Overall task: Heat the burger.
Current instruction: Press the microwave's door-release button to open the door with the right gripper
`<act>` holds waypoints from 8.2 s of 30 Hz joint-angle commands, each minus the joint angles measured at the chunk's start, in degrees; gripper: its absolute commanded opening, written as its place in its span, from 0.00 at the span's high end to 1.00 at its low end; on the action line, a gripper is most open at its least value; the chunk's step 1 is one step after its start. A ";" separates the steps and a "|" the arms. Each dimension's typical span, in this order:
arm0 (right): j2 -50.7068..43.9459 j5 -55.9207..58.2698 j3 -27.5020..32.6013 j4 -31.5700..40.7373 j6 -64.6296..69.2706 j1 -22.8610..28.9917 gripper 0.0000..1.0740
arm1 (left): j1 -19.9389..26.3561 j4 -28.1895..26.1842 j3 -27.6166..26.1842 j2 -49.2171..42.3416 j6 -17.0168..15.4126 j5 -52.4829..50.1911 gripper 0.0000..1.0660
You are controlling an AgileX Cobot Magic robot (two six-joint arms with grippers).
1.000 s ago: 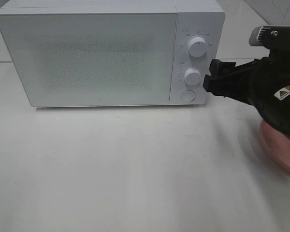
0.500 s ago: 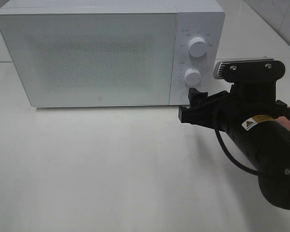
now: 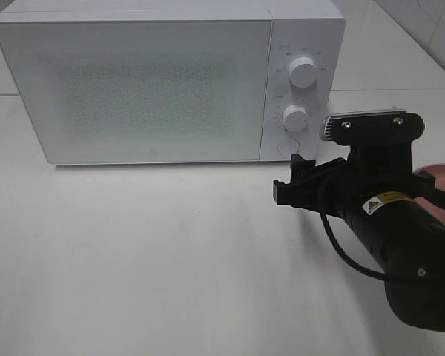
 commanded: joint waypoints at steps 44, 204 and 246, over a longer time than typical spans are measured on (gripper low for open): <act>0.40 5.39 -0.69 1.55 90.70 -0.06 1.00 | -0.23 0.11 0.11 -1.20 -0.06 -0.34 0.01; 28.36 5.84 -39.13 -6.02 80.73 -16.67 1.00 | -0.23 0.11 0.11 -1.20 -0.06 -0.34 0.01; 15.18 18.45 -21.03 -13.92 82.33 -16.50 0.99 | -0.23 0.11 0.11 -1.20 -0.06 -0.34 0.01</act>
